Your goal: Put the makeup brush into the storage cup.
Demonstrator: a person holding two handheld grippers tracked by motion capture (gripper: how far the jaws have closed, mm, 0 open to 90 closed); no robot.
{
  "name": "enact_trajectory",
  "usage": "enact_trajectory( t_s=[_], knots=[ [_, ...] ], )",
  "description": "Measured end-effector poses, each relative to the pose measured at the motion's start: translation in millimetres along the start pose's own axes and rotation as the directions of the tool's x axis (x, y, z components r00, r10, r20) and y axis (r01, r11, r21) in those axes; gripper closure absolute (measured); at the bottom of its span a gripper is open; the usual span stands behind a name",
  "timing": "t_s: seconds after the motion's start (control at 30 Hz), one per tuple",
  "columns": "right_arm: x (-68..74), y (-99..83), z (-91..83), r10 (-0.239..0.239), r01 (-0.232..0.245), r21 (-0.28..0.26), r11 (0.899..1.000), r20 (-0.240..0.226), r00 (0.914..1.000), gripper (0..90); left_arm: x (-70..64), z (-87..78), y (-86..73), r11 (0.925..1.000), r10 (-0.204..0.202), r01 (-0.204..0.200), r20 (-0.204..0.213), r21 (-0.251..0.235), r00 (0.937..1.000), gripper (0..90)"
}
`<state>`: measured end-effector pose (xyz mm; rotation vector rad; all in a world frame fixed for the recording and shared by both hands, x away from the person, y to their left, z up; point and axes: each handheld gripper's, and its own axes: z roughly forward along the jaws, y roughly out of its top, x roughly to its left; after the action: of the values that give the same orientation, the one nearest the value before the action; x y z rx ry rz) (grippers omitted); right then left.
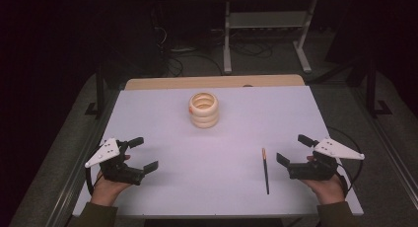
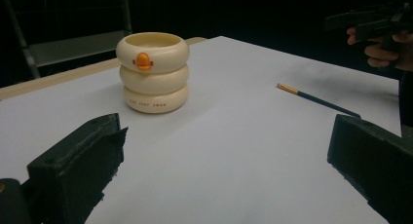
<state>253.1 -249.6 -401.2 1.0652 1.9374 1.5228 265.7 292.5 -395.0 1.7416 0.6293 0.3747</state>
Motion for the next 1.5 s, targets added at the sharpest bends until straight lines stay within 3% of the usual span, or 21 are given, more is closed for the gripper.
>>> enact_trajectory(
  t_s=[0.27,0.8,1.5],
  knots=[
    [0.3,8.2,2.2,0.01,-0.01,-0.001,1.0,0.001,0.9999,0.0,-1.9,0.4,1.8,0.9999,0.006,-0.006,0.004,-0.012,1.0,0.0],
    [4.8,17.1,11.1,-0.026,0.026,0.041,0.999,0.001,0.9997,0.0,-4.3,1.2,3.6,0.9998,0.014,-0.014,0.01,-0.017,0.9999,0.0],
    [10.3,22.2,28.8,-0.061,0.06,0.145,0.988,0.0,0.9982,0.0,-3.5,-1.7,4.5,0.9996,0.017,-0.017,0.003,-0.021,0.9998,0.0]
  ],
)
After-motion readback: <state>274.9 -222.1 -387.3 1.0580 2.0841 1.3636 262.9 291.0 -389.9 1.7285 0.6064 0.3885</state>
